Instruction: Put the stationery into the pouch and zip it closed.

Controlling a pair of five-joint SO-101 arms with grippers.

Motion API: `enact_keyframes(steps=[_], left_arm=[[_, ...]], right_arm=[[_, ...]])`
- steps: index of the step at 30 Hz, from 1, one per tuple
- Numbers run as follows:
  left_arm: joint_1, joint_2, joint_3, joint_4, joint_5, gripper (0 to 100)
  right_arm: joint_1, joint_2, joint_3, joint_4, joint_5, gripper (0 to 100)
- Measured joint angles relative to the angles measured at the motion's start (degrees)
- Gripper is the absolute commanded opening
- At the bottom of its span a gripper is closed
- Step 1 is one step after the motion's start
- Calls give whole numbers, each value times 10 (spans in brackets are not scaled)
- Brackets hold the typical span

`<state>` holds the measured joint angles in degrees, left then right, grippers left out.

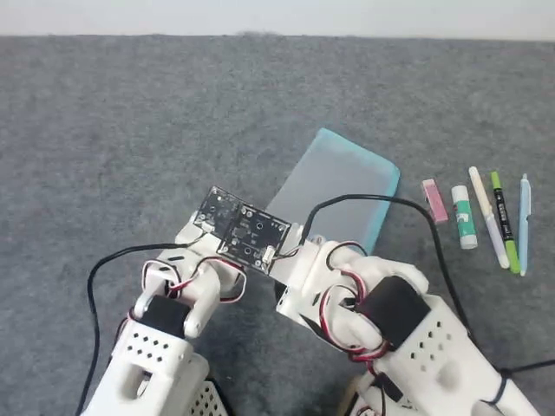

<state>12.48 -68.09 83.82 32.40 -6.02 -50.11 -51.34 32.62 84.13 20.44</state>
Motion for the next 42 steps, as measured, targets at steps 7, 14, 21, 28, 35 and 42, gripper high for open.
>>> enact_keyframes(steps=[7, 14, 21, 28, 35, 42], left_arm=[[6, -1, 0, 0, 0, 11], [6, -1, 0, 7, 0, 10], [-43, -3, 0, 18, 33, 10], [-98, -3, -3, 43, 38, 10], [-101, -4, -4, 63, 39, 10], [-104, -5, -4, 64, 41, 10]], right_arm=[[0, -1, 3, 0, 0, 6], [0, -1, 4, -1, 0, 6], [88, -1, 4, 0, 1, 6], [181, -1, 4, -2, 11, 6], [257, -1, 4, 0, 16, 6], [348, -1, 4, 0, 61, 6]])
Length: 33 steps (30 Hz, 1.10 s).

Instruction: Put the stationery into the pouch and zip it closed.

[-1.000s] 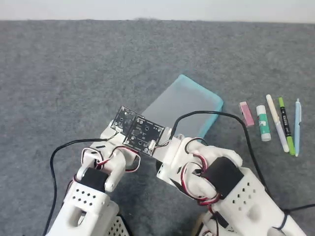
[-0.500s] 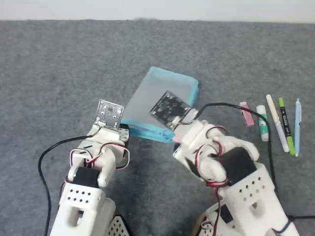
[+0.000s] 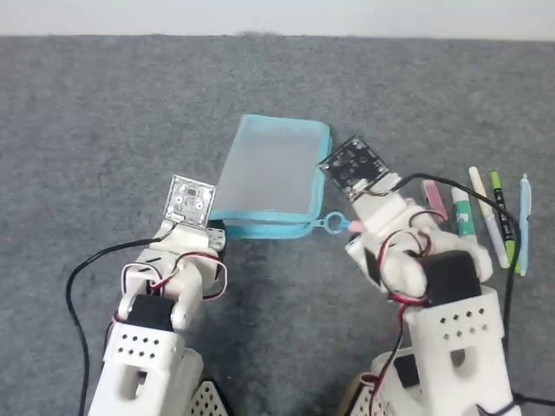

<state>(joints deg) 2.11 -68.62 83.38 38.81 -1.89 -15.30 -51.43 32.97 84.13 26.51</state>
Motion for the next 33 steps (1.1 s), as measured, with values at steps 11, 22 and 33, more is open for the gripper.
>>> enact_keyframes(steps=[11, 22, 33], left_arm=[[-3, 0, -29, 49, -2, 9], [-1, 0, -29, 50, -3, 9], [36, 0, -29, 50, -3, 9]], right_arm=[[75, -4, 4, -2, 34, 6], [62, 73, 55, -62, 6, 7], [-178, -11, 201, -125, -46, 69]])
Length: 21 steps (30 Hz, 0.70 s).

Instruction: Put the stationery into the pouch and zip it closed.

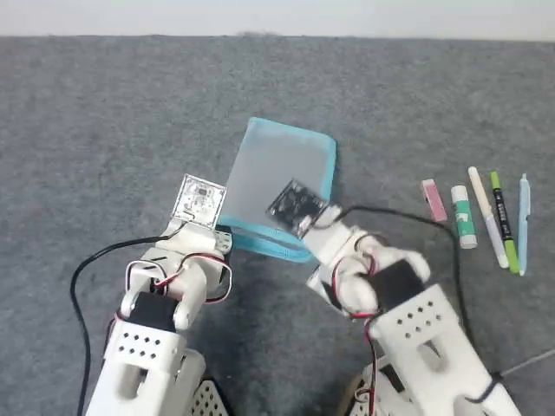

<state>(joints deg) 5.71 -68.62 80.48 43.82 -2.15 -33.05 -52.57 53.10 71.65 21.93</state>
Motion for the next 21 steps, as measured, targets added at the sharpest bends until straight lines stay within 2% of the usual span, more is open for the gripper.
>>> enact_keyframes(steps=[5, 7, 12, 17, 21], left_arm=[[2, 0, 0, 0, 0, 10], [2, 0, 0, 0, 0, 10], [2, 0, 0, 0, 0, 10], [2, 0, 0, 0, 0, 10], [2, 0, 0, 0, 0, 10]], right_arm=[[2, -40, 41, -18, -3, 243], [14, -55, 43, -18, -3, 278], [35, -98, 73, -29, -13, 272], [32, -113, 162, -87, -13, 273], [35, -114, 174, -120, -14, 273]])
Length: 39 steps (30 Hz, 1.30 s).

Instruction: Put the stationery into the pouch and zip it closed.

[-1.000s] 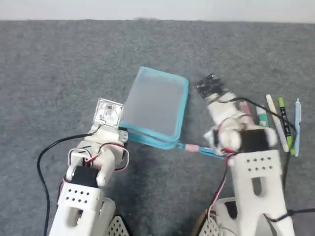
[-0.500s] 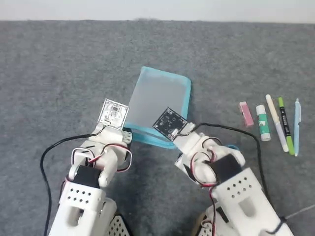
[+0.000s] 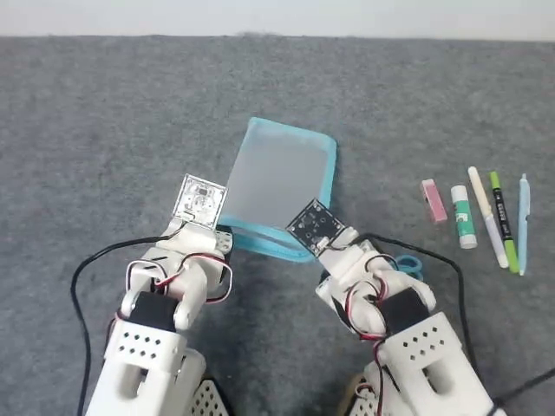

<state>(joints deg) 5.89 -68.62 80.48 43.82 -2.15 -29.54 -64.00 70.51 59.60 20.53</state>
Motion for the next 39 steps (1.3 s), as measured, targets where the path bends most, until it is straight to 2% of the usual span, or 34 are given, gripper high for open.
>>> enact_keyframes(steps=[6, 17, 32, 39], left_arm=[[0, 0, 0, 0, 0, 10], [0, 0, 0, 0, 0, 10], [0, 0, 0, 0, 0, 10], [0, 0, 0, 0, 0, 10]], right_arm=[[0, -3, 35, -59, -20, 273], [7, -3, 75, -119, 11, 273], [4, 0, 99, -129, 14, 273], [20, 119, 64, -156, 15, 270]])
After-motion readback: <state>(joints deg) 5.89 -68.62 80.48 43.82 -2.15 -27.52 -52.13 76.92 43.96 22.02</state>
